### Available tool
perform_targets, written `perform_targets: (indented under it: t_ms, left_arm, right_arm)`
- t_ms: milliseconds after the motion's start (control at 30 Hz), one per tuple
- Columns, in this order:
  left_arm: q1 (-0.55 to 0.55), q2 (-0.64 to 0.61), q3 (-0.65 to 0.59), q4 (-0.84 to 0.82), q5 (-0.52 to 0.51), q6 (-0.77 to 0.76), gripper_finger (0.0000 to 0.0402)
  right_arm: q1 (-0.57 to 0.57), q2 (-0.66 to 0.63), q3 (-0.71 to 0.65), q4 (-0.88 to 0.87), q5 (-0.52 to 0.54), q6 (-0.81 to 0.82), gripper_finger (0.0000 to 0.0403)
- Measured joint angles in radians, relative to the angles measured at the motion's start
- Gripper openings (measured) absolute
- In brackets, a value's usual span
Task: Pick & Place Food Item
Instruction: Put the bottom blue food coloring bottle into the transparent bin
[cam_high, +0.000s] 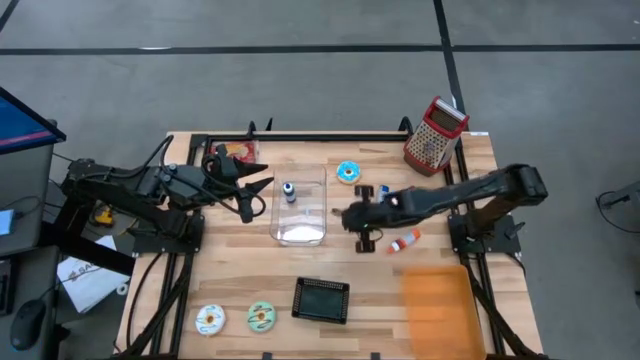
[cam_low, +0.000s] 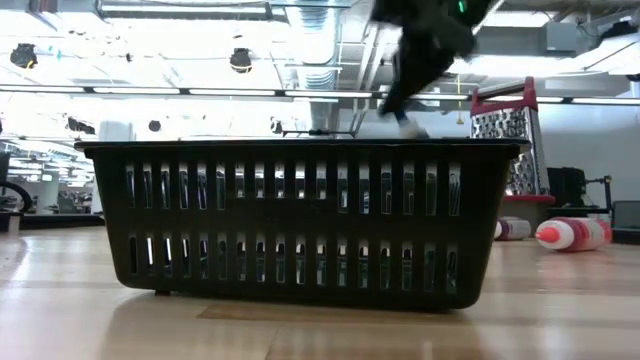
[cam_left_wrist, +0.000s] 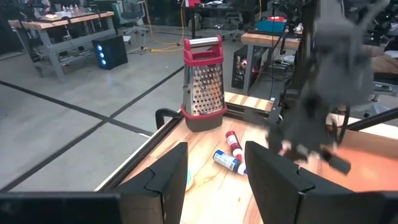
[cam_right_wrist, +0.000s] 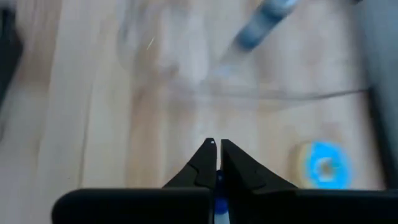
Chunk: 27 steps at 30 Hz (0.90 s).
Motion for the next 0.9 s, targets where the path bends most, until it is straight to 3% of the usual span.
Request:
perform_targets:
  t_ms: [133,367,600,900]
  left_arm:
    - [0.0,0.0,0.0,0.0,0.002,0.0,0.0154]
    - [0.0,0.0,0.0,-0.001,0.002,0.0,0.0154]
    - [-0.001,0.0,0.0,-0.03,-0.005,-0.003,0.0154]
    - [-0.043,-0.014,0.0,-0.118,-0.048,-0.055,0.0154]
  right_arm:
    - [-0.02,-0.084,0.031,0.072,0.065,0.051,0.0001]
    - [-0.085,-0.151,0.033,0.335,0.052,0.104,0.0]
    - [-0.132,-0.041,0.033,0.512,-0.057,0.105,0.0]
    - [-0.158,0.108,0.032,0.757,-0.091,0.073,0.0]
